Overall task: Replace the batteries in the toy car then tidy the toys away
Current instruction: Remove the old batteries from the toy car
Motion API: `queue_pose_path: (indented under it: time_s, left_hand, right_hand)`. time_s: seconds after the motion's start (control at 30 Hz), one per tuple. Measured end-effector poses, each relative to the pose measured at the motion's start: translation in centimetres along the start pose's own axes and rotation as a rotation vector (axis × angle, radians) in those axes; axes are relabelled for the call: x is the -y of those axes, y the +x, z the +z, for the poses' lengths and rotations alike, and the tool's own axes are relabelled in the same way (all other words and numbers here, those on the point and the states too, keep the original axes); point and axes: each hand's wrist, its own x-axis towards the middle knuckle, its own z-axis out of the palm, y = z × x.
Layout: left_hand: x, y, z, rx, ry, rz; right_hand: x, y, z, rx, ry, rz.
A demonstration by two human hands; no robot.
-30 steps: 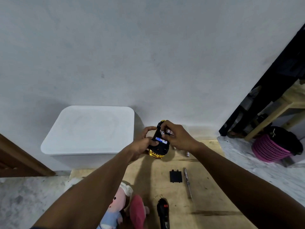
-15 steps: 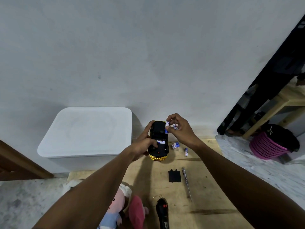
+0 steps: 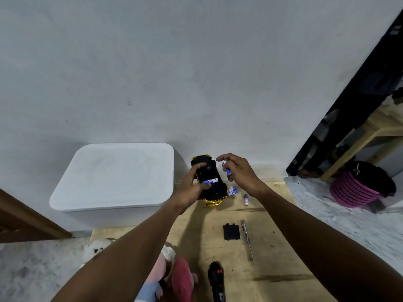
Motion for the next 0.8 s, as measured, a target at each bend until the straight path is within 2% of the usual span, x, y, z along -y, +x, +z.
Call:
queue_pose_path:
  time_s: [0.13, 0.33, 0.5, 0.63, 0.8]
  left_hand:
    - [-0.2, 0.2, 0.4, 0.008, -0.043, -0.043]
    - [0.1, 0.5, 0.6, -0.016, -0.063, 0.036]
    - [0.7, 1.1, 0.8, -0.088, 0.003, 0.139]
    - [0.9, 1.5, 1.0, -0.168, 0.021, 0.153]
    - [0.7, 1.3, 0.6, -0.189, 0.107, 0.180]
  right_hand:
    - [0.5, -0.3, 0.1, -0.006, 0.063, 0.105]
    - [-0.2, -0.7, -0.4, -0.080, -0.065, 0.147]
    - [-1.1, -1.3, 0.4, -0.123, -0.292, 0.059]
    - [-1.8, -1.5, 1.1, -0.174, -0.293, 0.029]
    - [-2.1, -1.3, 1.0, -0.169, -0.315, 0.000]
